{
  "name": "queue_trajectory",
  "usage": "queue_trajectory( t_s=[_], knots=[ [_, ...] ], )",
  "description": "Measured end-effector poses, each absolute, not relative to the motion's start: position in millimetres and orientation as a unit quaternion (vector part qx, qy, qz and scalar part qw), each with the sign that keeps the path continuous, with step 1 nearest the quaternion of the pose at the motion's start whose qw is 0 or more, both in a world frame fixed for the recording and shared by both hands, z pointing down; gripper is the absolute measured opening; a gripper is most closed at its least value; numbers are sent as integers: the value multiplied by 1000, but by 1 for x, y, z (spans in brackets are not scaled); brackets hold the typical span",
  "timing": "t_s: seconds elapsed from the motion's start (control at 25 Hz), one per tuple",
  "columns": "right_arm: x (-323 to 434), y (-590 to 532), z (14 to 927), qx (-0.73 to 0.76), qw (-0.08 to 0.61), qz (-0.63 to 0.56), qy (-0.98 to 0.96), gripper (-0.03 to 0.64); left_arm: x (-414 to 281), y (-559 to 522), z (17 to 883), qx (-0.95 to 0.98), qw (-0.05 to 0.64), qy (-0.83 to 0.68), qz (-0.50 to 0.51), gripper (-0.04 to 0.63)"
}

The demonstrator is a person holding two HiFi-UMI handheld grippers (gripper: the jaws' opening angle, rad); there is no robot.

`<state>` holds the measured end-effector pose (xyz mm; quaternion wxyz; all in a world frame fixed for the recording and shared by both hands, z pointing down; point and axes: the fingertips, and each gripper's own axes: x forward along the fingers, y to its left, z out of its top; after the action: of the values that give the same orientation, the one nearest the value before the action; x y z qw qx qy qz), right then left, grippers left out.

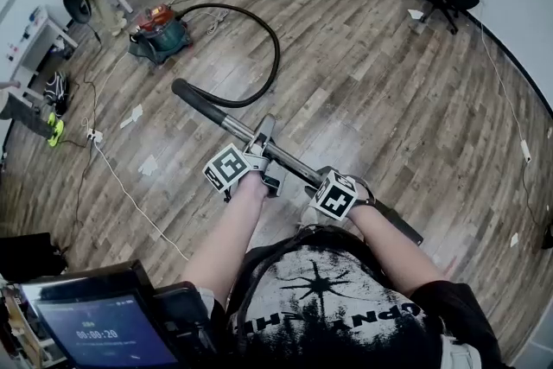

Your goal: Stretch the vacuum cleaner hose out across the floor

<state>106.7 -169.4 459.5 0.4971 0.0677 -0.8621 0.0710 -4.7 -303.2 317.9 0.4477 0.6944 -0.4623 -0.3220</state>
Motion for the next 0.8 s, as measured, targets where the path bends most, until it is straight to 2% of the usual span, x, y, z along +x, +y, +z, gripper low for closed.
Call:
queue_trajectory(
  t_s=[0.36, 0.8],
  knots=[
    [96, -73, 460, 88, 491, 74, -863, 81, -14, -208, 315, 718, 431, -459, -296, 38],
    [131, 14, 464, 108, 513, 90, -847, 81, 25, -128, 328, 708, 473, -418, -318, 38]
  ],
)
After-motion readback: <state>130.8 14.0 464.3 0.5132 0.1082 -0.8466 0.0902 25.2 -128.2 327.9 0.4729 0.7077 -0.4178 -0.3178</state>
